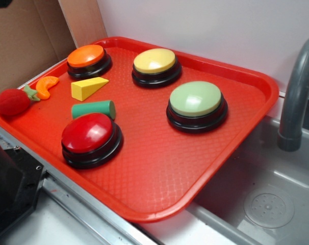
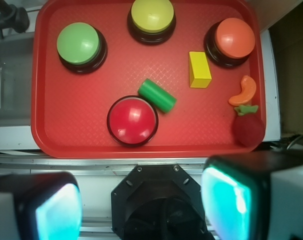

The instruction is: Push the red button.

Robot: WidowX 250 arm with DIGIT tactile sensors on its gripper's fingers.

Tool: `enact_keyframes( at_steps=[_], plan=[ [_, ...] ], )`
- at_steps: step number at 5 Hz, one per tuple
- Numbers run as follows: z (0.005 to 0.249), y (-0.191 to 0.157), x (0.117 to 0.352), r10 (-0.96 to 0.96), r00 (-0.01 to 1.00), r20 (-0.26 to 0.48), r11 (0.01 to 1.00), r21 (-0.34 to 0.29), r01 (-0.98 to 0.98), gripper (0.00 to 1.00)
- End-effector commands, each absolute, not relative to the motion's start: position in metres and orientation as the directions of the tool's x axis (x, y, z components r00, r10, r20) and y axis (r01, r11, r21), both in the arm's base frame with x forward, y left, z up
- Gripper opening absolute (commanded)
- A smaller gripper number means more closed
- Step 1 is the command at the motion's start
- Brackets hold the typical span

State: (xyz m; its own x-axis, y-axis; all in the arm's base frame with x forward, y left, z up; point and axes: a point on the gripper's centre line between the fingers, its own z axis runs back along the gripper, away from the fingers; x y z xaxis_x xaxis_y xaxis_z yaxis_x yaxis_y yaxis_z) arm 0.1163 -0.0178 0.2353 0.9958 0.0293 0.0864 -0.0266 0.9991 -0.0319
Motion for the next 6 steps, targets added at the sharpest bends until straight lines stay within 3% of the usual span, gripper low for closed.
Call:
enact_keyframes(
  at_steps=[1, 2, 3, 5, 6],
  plan=[
    [0.235, -0.018, 0.116, 0.029, 0.996, 0.086, 0.999, -0.032, -0.027, 1.0],
    [0.185, -0.01, 0.129, -0.002, 0.998, 0.063, 1.0, 0.031, 0.0, 1.0],
    [0.135, -0.022, 0.136, 0.107, 0.99, 0.093, 0.994, -0.034, -0.104, 1.0],
    [0.092, -0.029, 0.175, 0.443, 0.894, 0.067, 0.886, -0.189, -0.424, 1.0],
    [0.076, -0.024, 0.188, 0.409, 0.912, 0.025, 0.903, -0.155, -0.401, 1.0]
  ],
)
